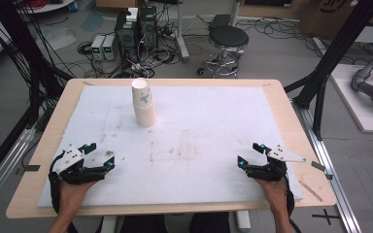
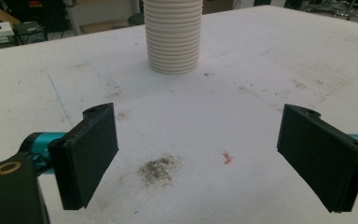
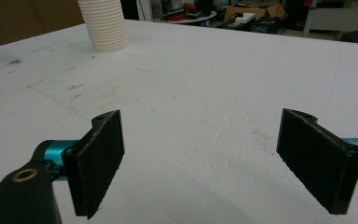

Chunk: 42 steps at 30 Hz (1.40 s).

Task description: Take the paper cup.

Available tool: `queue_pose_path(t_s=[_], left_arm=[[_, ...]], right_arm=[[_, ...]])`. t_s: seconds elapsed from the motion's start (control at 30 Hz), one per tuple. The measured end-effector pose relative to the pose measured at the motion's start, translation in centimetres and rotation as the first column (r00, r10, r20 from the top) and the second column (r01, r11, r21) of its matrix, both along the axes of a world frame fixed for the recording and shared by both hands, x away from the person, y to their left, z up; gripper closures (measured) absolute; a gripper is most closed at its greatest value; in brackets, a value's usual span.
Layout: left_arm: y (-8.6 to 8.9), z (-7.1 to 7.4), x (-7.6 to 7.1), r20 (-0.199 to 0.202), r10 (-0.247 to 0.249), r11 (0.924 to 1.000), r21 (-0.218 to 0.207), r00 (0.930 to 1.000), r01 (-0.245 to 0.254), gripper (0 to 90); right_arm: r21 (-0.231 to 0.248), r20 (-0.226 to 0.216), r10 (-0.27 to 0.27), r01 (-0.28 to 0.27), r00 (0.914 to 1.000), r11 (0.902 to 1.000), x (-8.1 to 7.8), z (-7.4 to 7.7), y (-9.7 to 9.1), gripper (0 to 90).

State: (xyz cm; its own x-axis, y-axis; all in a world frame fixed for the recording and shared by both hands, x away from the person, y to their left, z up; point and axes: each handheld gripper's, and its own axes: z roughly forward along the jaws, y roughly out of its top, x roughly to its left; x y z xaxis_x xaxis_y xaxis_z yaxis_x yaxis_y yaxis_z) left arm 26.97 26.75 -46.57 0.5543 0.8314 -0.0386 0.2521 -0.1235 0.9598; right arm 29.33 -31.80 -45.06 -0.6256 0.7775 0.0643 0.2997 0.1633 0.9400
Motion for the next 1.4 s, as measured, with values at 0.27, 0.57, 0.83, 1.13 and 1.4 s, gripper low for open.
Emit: queue_pose_path(t_s=[0.27, 0.57, 0.83, 1.13, 1.4], left_arm=[[0.4, 0.0, 0.0, -0.001, 0.01, 0.9991, -0.041, 0.9999, -0.01, 10.9], [1.3, 2.2, 0.7, 0.003, -0.034, 0.9985, -0.042, 0.9994, 0.034, 6.4], [2.3, 6.7, 2.7, 0.026, -0.105, 0.9941, -0.021, 0.9941, 0.106, 6.4], [2.4, 11.1, 5.6, 0.038, -0.157, 0.9876, -0.002, 0.9869, 0.157, 6.4], [2.2, 13.4, 8.6, 0.005, -0.229, 0.9732, -0.025, 0.9735, 0.229, 6.4]], right_arm=[[-0.009, -0.001, 0.005, -0.005, 1.0, 0.9999, 0.1, 0.0, 0.1, 14.9], [-0.011, -0.012, 0.007, -0.007, 0.9999, 0.9999, 0.2, 0.0, 0.1, 14.9], [-0.013, -0.028, 0.01, -0.01, 0.9996, 0.9999, 0.3, 0.0, 0.1, 14.9], [-0.012, -0.034, 0.015, -0.016, 0.9993, 0.9998, 0.4, 0.0, 0.1, 14.8], [-0.005, -0.053, 0.021, -0.021, 0.9984, 0.9998, 0.6, 0.0, 0.1, 14.9]])
